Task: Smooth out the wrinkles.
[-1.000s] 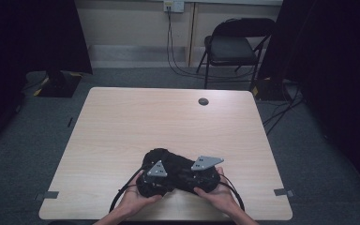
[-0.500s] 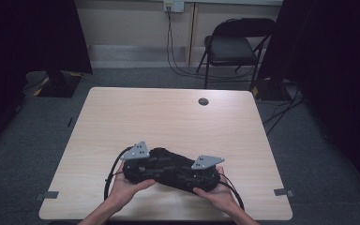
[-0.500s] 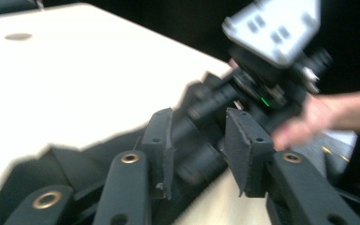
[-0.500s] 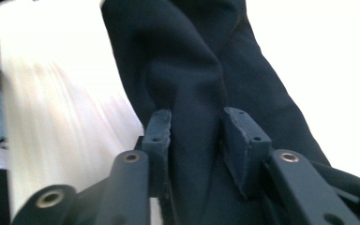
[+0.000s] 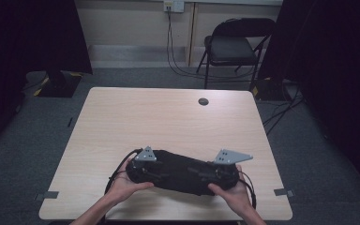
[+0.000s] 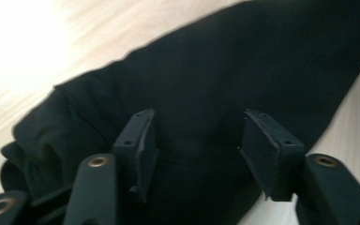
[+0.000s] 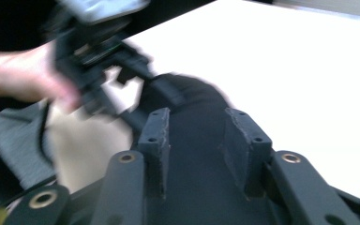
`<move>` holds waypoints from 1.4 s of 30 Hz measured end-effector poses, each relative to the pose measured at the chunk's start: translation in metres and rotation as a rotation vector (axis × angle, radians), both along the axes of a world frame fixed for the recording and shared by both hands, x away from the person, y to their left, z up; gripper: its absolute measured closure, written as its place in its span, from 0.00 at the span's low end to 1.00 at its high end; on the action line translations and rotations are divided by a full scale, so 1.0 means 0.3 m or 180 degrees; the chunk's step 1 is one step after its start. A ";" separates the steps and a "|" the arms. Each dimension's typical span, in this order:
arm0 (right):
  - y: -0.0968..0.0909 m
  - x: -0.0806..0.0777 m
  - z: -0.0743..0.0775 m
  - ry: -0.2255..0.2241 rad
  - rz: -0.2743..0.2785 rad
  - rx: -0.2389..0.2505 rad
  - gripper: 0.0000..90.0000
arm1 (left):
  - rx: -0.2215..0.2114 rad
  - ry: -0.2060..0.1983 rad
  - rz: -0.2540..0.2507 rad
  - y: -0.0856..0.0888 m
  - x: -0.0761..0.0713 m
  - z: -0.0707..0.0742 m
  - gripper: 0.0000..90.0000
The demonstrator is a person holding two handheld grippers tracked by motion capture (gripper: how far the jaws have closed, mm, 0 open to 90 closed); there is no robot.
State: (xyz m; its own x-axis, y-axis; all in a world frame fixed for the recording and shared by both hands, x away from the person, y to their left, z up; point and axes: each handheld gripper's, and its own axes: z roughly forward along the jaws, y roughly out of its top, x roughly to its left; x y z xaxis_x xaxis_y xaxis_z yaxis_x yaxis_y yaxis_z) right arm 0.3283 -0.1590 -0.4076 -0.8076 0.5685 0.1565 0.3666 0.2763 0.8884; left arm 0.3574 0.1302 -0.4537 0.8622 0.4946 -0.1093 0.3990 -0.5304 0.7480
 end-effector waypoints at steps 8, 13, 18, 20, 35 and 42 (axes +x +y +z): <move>0.040 -0.022 -0.160 0.0292 0.0089 -0.0643 0.56 | -0.0324 -0.0025 0.0155 0.040 0.048 0.026 0.44; -0.023 -0.049 -0.171 0.0321 -0.0234 -0.0694 0.40 | -0.0108 -0.0035 0.0156 0.041 0.072 -0.006 0.37; -0.053 -0.058 -0.218 0.0400 -0.0424 -0.0812 0.38 | -0.0052 0.0019 0.0035 0.032 0.061 -0.039 0.33; -0.038 -0.040 -0.229 0.0340 -0.0412 -0.0932 0.37 | 0.0004 0.0033 0.0052 0.022 0.056 -0.052 0.31; -0.047 0.161 -0.287 0.0276 -0.0473 -0.0733 0.39 | 0.0025 0.0019 0.0322 0.040 0.103 -0.085 0.30; -0.021 0.284 -0.303 0.0277 -0.0633 -0.0653 0.39 | 0.0122 -0.0161 0.0484 0.067 0.135 -0.099 0.31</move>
State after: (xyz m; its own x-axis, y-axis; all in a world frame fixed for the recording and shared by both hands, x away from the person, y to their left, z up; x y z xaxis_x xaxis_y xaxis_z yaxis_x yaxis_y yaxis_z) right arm 0.4134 -0.1655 -0.4986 -0.6659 0.7411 0.0857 0.5038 0.3620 0.7843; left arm 0.3980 0.1504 -0.4835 0.7810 0.6228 -0.0462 0.4393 -0.4954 0.7494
